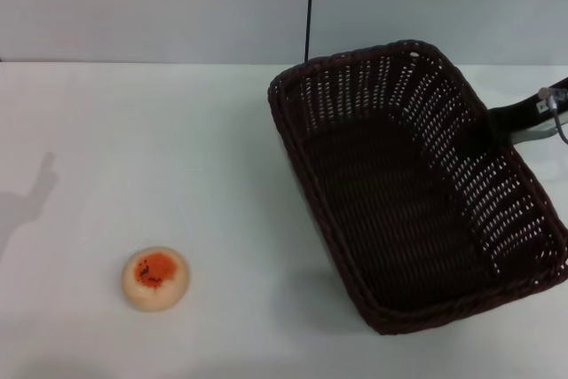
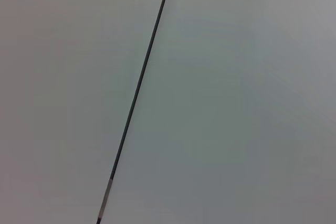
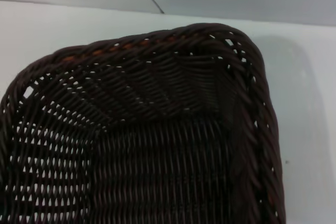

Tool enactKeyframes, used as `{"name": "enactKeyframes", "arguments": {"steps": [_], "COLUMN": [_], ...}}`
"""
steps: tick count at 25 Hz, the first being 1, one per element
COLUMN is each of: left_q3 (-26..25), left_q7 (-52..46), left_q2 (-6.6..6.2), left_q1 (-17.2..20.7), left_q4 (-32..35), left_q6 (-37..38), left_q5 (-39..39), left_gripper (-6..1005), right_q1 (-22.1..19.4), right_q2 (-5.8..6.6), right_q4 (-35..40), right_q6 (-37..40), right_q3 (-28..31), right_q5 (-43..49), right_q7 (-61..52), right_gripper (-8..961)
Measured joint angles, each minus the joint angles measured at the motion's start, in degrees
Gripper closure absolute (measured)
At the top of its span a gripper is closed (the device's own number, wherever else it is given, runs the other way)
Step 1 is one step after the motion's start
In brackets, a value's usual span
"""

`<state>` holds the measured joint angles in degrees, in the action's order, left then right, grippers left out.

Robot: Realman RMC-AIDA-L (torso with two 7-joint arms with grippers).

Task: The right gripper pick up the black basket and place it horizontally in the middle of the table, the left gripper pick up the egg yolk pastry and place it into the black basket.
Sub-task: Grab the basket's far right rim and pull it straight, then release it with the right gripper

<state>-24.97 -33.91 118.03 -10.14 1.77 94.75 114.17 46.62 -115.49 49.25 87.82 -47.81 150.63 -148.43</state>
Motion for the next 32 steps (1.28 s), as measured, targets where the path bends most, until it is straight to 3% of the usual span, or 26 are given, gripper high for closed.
{"name": "enactKeyframes", "arguments": {"steps": [1,7,9,13,18,22,24,25,28,29,32], "left_q3": [-0.03,-0.48,-0.45,0.03,1.33,2.54,2.96,3.17,3.7,4.02,4.71], "left_q7": [0.0,-0.02,0.18,0.53,0.6,0.62,0.37,0.23,0.13,0.13,0.1], "left_q2": [0.0,0.08,0.12,0.18,0.21,0.25,0.22,0.22,0.27,0.31,0.38], "left_q1": [0.03,0.71,1.15,1.89,3.51,4.63,5.28,5.51,5.9,6.14,6.41], "left_q4": [-0.02,-0.13,0.1,0.26,0.12,0.06,-0.07,-0.13,-0.26,-0.34,-0.47], "left_q6": [0.02,0.93,1.07,1.22,2.81,4.71,5.83,6.12,6.64,6.92,7.69], "left_q5": [0.0,-0.08,-0.03,0.29,0.48,0.53,0.53,0.53,0.53,0.53,0.53], "left_gripper": [209,211,211,213,214,215,215,216,216,217,217], "right_q1": [0.0,1.09,3.14,5.87,9.51,11.1,11.65,11.65,11.7,11.35,10.97], "right_q2": [0.0,1.15,2.39,3.47,3.59,2.75,1.27,1.27,-0.93,-2.19,-3.17], "right_q4": [0.49,5.15,5.52,4.08,2.62,3.08,4.37,4.37,6.14,7.29,7.97], "right_q6": [0.14,4.47,7.52,9.99,11.22,8.82,5.65,5.65,2.91,1.73,0.67], "right_q3": [0.0,0.0,0.1,0.0,-3.27,-10.72,-15.73,-15.73,-17.7,-17.87,-18.46], "right_q5": [-0.01,-0.09,-0.58,-1.42,-1.27,-0.33,1.06,1.06,1.72,1.8,1.4], "right_q7": [0.42,5.2,11.1,17.67,26.07,29.57,31.2,31.2,34.94,37.76,40.66], "right_gripper": [756,824,818,807,794,782,777,774,766,763,755]}}
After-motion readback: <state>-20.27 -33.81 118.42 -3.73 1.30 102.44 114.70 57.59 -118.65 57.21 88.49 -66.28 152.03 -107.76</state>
